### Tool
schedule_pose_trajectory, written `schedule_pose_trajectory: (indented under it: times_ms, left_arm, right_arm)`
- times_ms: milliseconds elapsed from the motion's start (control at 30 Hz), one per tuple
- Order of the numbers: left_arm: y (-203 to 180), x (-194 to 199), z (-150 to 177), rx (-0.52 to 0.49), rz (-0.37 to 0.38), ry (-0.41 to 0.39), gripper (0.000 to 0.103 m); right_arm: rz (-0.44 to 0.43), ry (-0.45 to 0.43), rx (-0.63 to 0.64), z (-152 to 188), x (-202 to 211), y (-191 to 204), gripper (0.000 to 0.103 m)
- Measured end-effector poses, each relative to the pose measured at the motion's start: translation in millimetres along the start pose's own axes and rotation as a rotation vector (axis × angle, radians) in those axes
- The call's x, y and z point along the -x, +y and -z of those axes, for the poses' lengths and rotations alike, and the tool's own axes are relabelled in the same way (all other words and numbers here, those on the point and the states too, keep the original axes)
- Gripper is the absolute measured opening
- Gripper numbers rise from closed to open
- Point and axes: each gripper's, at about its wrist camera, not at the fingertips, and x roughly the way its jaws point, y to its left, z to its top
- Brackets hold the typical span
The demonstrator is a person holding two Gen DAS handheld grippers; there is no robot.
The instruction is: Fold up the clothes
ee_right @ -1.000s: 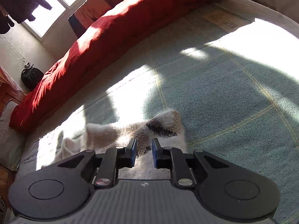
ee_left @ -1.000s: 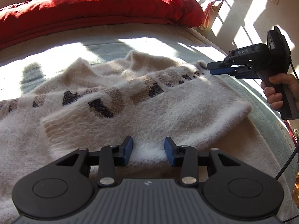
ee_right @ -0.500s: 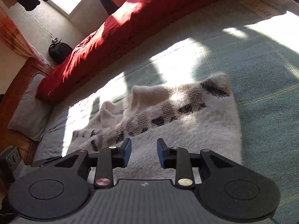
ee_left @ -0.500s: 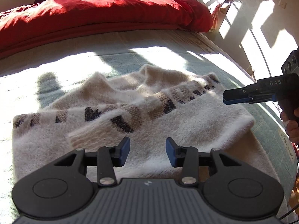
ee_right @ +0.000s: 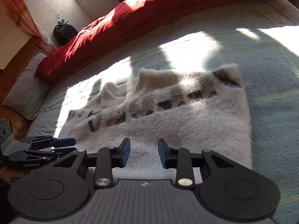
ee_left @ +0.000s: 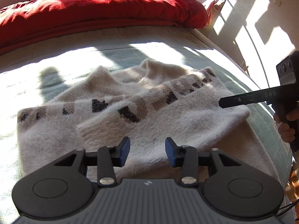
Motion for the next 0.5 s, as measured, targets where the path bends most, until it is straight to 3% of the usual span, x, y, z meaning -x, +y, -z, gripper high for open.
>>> schedule_pose_trajectory:
  times_ms: [200,333,500]
  left_arm:
    - [0,-18,11,0.036,-0.021,0.037,0.045]
    - [2,3,10,0.034,-0.044,0.017,0.043]
    - [5,3,17,0.041,-0.070,0.044,0.044]
  right_arm:
    - [-0.006,0.070,0.060,25,-32,25,0.040]
    - [-0.007,0.022,0.044,23,6,20,0.041]
    - [0.144,0.000,0.019,30,35,-3,0.042]
